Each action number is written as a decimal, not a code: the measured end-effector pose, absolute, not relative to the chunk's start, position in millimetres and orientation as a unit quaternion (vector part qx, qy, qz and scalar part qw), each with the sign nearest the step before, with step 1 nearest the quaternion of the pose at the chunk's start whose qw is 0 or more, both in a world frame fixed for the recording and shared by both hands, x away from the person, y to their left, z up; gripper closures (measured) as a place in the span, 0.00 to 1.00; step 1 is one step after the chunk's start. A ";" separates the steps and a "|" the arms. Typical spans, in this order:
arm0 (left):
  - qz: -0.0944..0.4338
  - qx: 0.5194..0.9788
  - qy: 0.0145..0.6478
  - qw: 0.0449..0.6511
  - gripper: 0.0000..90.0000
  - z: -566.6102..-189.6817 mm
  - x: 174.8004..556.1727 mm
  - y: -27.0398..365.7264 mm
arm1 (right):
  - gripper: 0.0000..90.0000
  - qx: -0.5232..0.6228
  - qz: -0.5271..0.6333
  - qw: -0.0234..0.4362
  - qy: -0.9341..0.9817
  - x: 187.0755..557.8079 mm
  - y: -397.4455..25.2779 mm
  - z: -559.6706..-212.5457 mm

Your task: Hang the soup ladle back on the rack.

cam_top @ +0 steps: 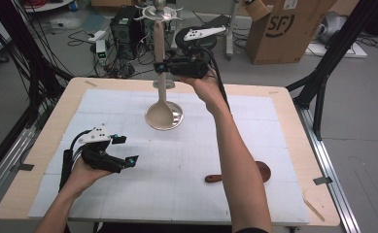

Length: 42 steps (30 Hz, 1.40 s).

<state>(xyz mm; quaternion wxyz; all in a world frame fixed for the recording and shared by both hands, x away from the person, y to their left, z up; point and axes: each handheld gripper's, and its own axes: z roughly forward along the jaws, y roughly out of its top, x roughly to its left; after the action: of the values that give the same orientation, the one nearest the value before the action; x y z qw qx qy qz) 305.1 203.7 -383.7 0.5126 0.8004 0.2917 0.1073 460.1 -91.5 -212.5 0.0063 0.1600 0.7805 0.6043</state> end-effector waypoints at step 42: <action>0.108 0.804 0.292 0.507 0.13 -384.7 304.8 202.2 | 0.80 0.188 0.621 0.036 0.760 474.8 -93.4 -218.7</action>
<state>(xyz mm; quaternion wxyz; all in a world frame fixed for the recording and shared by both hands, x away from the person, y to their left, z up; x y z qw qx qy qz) 304.8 202.2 -384.7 0.5071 0.8038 0.2918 0.1078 474.8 -93.4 -218.7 0.0358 0.1885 0.7602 0.6207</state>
